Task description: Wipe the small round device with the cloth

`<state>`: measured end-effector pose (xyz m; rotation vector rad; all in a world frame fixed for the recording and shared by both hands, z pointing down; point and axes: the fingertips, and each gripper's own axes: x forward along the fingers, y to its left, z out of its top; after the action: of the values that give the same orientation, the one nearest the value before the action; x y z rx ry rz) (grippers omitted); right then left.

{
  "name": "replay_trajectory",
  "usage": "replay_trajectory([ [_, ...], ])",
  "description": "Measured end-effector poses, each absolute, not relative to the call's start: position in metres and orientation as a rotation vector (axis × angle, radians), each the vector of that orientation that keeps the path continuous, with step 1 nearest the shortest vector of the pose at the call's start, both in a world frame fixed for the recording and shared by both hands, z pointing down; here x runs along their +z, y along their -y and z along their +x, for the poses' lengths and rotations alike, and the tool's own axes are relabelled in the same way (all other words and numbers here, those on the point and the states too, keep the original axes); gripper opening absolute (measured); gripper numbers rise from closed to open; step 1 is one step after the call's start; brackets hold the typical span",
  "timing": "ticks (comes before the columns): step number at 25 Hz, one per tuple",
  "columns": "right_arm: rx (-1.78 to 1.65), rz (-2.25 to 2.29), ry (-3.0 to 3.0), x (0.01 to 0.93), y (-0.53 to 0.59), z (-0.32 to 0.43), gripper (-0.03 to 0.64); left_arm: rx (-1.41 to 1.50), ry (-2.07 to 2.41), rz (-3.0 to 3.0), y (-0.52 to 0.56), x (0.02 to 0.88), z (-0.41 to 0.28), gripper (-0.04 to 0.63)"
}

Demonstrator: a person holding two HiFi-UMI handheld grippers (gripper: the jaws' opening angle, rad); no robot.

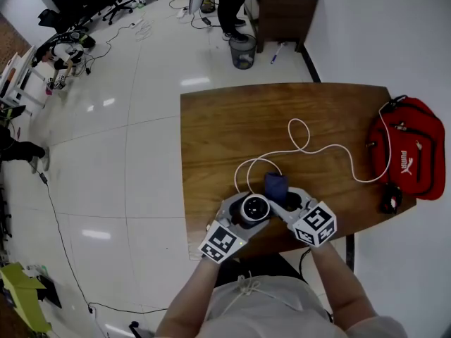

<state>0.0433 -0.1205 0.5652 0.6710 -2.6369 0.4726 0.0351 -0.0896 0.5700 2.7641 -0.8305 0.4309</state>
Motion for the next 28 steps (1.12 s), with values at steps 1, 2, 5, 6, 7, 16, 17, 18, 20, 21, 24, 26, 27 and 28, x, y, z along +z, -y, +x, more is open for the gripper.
replay_trajectory([
  [1, 0.477, 0.664, 2.641, 0.568, 0.119, 0.040, 0.107, 0.464, 0.838, 2.757, 0.088, 0.577, 0.033, 0.371],
  [2, 0.480, 0.658, 2.643, 0.572, 0.118, 0.038, 0.107, 0.494, 0.844, 2.755, 0.087, 0.582, 0.031, 0.371],
  [5, 0.503, 0.649, 2.649, 0.577, 0.114, 0.037, 0.107, 0.556, 0.848, 2.762, 0.081, 0.589, 0.032, 0.371],
  [6, 0.518, 0.655, 2.652, 0.577, 0.114, 0.038, 0.107, 0.580, 0.846, 2.762, 0.081, 0.592, 0.033, 0.373],
  [7, 0.540, 0.666, 2.655, 0.577, 0.114, 0.038, 0.107, 0.605, 0.845, 2.758, 0.080, 0.594, 0.033, 0.374],
  [16, 0.694, 0.788, 2.630, 0.559, 0.106, 0.048, 0.107, 0.556, 0.957, 2.646, 0.061, 0.577, 0.000, 0.382],
  [17, 0.711, 0.806, 2.627, 0.554, 0.102, 0.050, 0.107, 0.530, 0.980, 2.636, 0.058, 0.569, -0.005, 0.382],
  [18, 0.711, 0.820, 2.623, 0.547, 0.098, 0.053, 0.107, 0.505, 1.007, 2.635, 0.055, 0.557, -0.009, 0.382],
  [20, 0.658, 0.838, 2.622, 0.532, 0.091, 0.057, 0.107, 0.458, 1.081, 2.656, 0.053, 0.532, -0.018, 0.375],
  [21, 0.618, 0.842, 2.625, 0.523, 0.087, 0.058, 0.107, 0.433, 1.130, 2.666, 0.052, 0.518, -0.023, 0.365],
  [24, 0.530, 0.852, 2.640, 0.498, 0.069, 0.062, 0.107, 0.339, 1.297, 2.655, 0.047, 0.481, -0.046, 0.293],
  [26, 0.508, 0.860, 2.648, 0.484, 0.053, 0.065, 0.107, 0.280, 1.388, 2.640, 0.035, 0.459, -0.060, 0.212],
  [27, 0.500, 0.865, 2.650, 0.479, 0.042, 0.068, 0.107, 0.262, 1.418, 2.639, 0.026, 0.450, -0.065, 0.157],
  [28, 0.492, 0.873, 2.653, 0.475, 0.031, 0.070, 0.107, 0.252, 1.437, 2.642, 0.014, 0.443, -0.068, 0.102],
])
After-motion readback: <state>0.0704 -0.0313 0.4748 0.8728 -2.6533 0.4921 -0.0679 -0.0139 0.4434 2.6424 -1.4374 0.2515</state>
